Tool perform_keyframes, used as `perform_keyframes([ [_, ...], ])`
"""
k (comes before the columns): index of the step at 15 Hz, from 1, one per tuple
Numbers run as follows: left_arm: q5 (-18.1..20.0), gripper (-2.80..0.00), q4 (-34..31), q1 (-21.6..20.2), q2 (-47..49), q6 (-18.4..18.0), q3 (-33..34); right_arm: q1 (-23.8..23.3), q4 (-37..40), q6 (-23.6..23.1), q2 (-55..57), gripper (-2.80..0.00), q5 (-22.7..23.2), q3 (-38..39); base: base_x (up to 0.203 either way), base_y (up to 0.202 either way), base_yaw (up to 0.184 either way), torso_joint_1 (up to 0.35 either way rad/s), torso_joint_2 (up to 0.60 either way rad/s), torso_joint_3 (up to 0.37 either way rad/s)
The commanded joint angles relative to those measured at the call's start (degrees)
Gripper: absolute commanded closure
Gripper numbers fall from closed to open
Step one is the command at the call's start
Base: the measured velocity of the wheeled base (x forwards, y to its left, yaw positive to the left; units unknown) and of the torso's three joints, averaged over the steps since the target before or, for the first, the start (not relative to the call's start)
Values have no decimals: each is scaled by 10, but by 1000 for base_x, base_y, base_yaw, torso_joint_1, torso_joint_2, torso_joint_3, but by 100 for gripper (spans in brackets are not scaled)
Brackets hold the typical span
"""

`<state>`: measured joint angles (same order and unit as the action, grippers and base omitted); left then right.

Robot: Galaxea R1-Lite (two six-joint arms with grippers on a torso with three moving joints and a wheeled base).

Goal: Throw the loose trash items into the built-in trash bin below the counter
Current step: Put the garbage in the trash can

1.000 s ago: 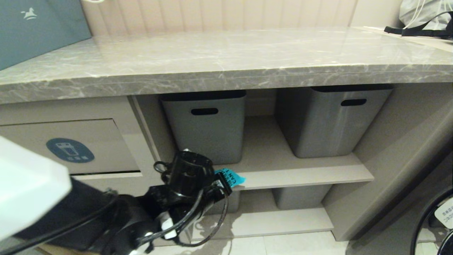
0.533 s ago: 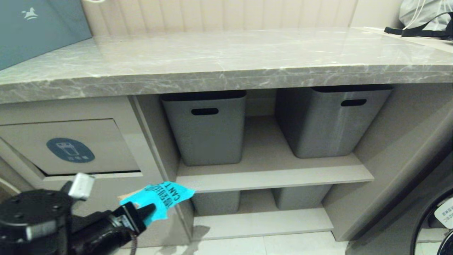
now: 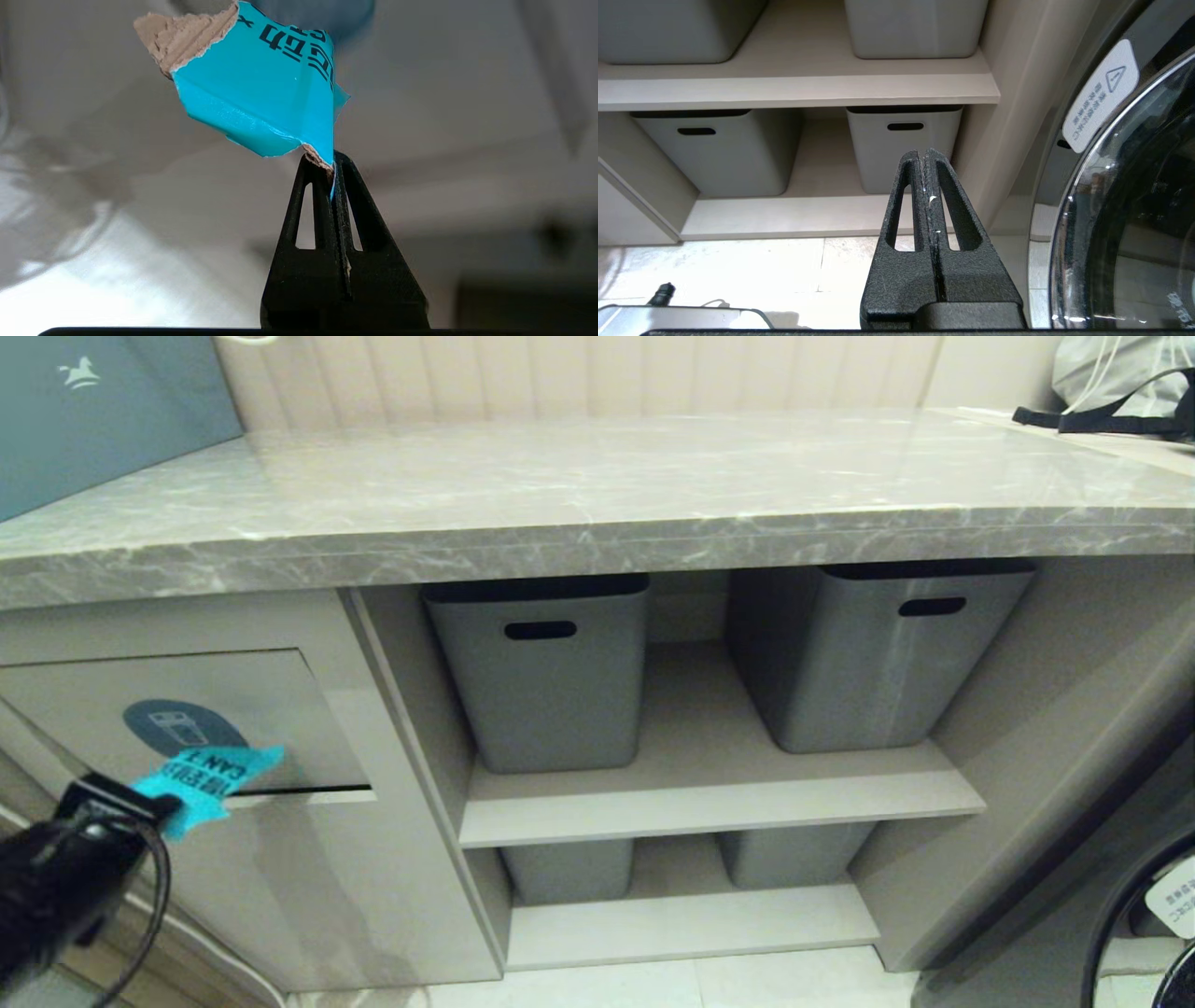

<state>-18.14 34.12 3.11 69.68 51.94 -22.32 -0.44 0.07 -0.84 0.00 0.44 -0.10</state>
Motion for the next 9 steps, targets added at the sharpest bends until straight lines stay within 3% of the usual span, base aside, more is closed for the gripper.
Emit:
perform_keyframes([
  [1, -3, 0, 1, -39, 74, 46, -56, 0, 0, 4, 0, 0, -1, 1, 0, 0, 0, 0, 0, 0],
  [3, -3, 0, 2, -73, 135, 127, -89, 0, 0, 5, 0, 0, -3, 1, 0, 0, 0, 0, 0, 0],
  [6, -1, 0, 22, -80, 217, 229, -97, 0, 0, -3, 0, 0, -2, 1, 0, 0, 0, 0, 0, 0],
  [9, 5, 0, 126, -79, 299, 261, -99, 0, 0, -4, 0, 0, -2, 1, 0, 0, 0, 0, 0, 0],
])
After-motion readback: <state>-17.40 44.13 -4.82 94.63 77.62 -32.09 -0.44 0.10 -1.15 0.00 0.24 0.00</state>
